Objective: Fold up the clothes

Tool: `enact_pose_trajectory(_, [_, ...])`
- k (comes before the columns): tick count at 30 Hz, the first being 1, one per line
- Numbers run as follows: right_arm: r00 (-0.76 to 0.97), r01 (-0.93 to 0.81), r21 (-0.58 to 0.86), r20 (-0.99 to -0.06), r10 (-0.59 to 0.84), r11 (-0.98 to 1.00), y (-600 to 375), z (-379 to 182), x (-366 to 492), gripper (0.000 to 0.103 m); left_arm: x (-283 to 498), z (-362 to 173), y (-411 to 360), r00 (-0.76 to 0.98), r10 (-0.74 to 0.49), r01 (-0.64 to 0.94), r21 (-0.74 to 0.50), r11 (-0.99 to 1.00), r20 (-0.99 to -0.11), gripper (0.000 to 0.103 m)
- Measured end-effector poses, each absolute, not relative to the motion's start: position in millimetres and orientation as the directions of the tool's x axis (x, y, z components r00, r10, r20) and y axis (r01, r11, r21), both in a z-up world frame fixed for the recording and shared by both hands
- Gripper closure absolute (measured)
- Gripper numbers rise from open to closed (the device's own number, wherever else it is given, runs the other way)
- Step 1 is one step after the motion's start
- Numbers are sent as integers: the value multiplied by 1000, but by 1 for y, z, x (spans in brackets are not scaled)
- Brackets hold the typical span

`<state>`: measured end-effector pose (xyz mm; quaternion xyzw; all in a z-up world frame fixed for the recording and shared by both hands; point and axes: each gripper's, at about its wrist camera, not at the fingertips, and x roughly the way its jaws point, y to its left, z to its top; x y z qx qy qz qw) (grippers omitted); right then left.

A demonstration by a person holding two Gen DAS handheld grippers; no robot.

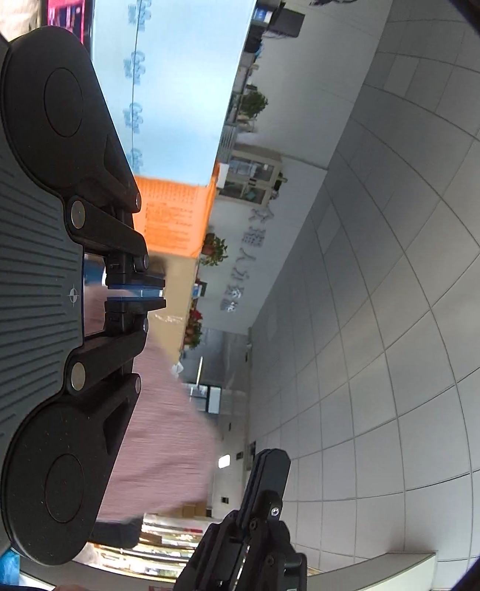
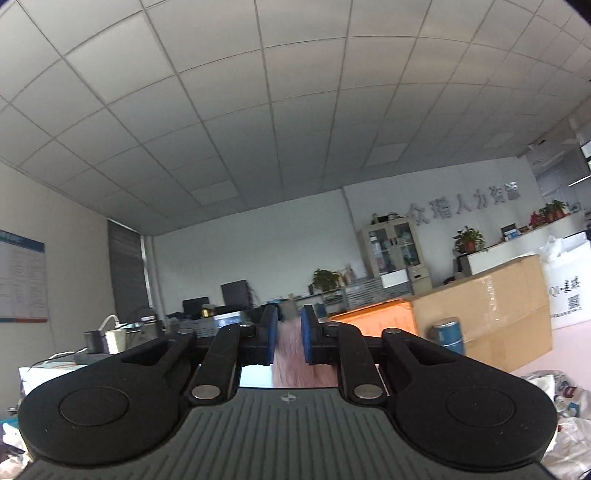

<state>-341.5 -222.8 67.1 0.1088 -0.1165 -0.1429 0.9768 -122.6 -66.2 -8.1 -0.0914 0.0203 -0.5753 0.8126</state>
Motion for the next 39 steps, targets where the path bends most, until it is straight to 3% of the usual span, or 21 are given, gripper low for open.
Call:
enact_pose_trajectory(3, [955,215,186,164,-246,959,-201,64,-326,102,-125,-16,-33,419,-908,898,-152,414,1,96])
enact_pose_trajectory(6, [979,187,164,46,-197,969,-187,44,-306,102,-133,-35,-4,467,-879,869,-132,477,-100,90])
enact_pose_trajectory(7, [984,174,169,8,-178,970,-185,32,-302,101,-137,-43,6,468,-873,866,-129,484,-134,83])
enact_pose_trajectory(8, [985,175,173,-21,-174,969,-184,18,-300,100,-143,-51,13,441,-882,875,-138,464,-168,68])
enact_pose_trajectory(9, [983,181,175,-48,-175,968,-185,5,-298,92,-149,-59,17,390,-898,892,-159,423,-201,61])
enact_pose_trajectory(10, [980,195,187,-74,-184,963,-184,-8,-300,87,-155,-67,19,329,-915,910,-181,374,-234,46])
enact_pose_trajectory(11, [976,212,203,-101,-195,956,-184,-20,-302,75,-161,-75,20,260,-928,926,-204,318,-266,30])
enact_pose_trajectory(16, [948,314,296,-154,-279,902,-198,-39,-320,37,-173,-84,4,248,-912,928,-191,320,-326,23])
enact_pose_trajectory(18, [920,388,285,-178,-349,877,-208,-44,-330,28,-157,-79,2,254,-913,898,-274,345,-319,17])
enact_pose_trajectory(20, [887,458,299,-210,-410,837,-224,-50,-341,24,-133,-75,-4,236,-925,846,-406,346,-296,6])
enact_pose_trajectory(21, [869,492,317,-237,-434,811,-234,-57,-348,22,-122,-74,-10,225,-927,816,-462,347,-300,5])
enact_pose_trajectory(24, [807,584,349,-348,-477,733,-259,-78,-361,19,-102,-73,-36,199,-908,761,-527,380,-367,5])
enact_pose_trajectory(30, [729,664,384,-521,-444,641,-292,-118,-358,16,-101,-100,-85,208,-819,818,-363,445,-535,6])
enact_pose_trajectory(31, [714,679,384,-544,-441,626,-296,-124,-355,16,-105,-107,-90,214,-802,837,-320,445,-557,12])
enact_pose_trajectory(33, [724,667,388,-541,-428,636,-295,-126,-350,16,-117,-118,-92,201,-783,879,-244,409,-589,39])
enact_pose_trajectory(34, [732,657,391,-536,-421,645,-294,-127,-348,16,-124,-122,-89,191,-780,898,-214,384,-596,62])
enact_pose_trajectory(35, [740,647,393,-530,-414,653,-293,-128,-346,19,-131,-127,-86,182,-777,916,-184,358,-603,74])
enact_pose_trajectory(37, [756,627,398,-519,-399,669,-290,-129,-342,31,-141,-130,-72,201,-786,925,-151,349,-585,82])
enact_pose_trajectory(39, [771,606,403,-508,-384,685,-287,-130,-337,63,-147,-126,-50,244,-804,910,-158,383,-543,85])
